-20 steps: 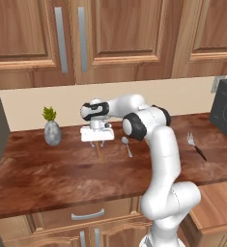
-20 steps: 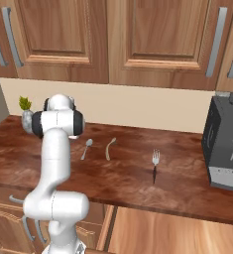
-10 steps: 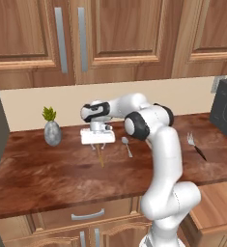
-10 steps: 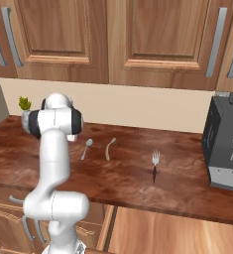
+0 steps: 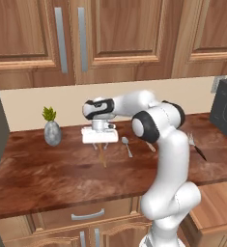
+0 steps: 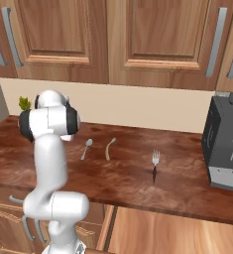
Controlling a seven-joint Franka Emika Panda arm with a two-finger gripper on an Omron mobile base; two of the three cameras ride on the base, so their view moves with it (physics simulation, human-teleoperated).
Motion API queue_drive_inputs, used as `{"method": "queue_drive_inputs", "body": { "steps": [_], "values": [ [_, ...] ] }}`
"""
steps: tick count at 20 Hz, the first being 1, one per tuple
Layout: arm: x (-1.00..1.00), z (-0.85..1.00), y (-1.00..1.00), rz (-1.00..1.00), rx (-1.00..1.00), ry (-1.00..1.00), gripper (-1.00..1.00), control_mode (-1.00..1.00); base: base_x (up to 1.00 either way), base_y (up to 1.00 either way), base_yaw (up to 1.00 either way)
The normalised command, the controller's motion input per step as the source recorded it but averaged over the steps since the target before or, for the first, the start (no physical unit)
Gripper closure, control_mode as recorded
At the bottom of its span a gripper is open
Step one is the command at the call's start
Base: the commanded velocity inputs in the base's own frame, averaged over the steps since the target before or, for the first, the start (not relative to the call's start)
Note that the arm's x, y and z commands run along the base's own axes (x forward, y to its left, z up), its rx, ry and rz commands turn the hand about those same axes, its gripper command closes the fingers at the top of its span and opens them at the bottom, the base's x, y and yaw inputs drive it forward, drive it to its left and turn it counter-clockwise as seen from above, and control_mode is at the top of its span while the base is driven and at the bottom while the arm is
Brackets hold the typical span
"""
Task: Organize the utensils by type. Pick up the wooden spoons from the counter and place them in the open cabinet. Then pick up the metallic utensils from the counter and place them in the open drawer.
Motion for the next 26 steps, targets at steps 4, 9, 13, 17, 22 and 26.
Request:
{"method": "queue_drive_inputs", "body": {
  "steps": [4, 9, 13, 17, 22, 26],
  "values": [
    [-0.54, 0.57, -0.10, 0.05, 0.05, 0.00, 1.00, -1.00, 0.00, 0.00, 0.00],
    [-0.68, 0.37, -0.15, 0.06, 0.02, 0.01, 1.00, -1.00, 0.00, 0.00, 0.00],
    [-0.69, 0.20, -0.18, 0.05, 0.00, 0.00, 1.00, -1.00, 0.00, 0.00, 0.00],
    [-0.51, 0.30, -0.14, 0.06, 0.01, 0.08, 1.00, -1.00, 0.00, 0.00, 0.00],
    [-0.35, 0.51, -0.24, 0.13, 0.04, 0.23, 1.00, -1.00, 0.00, 0.00, 0.00],
    [-0.46, 0.44, -0.16, 0.19, 0.00, 0.22, 1.00, -1.00, 0.00, 0.00, 0.00]
  ]
}}
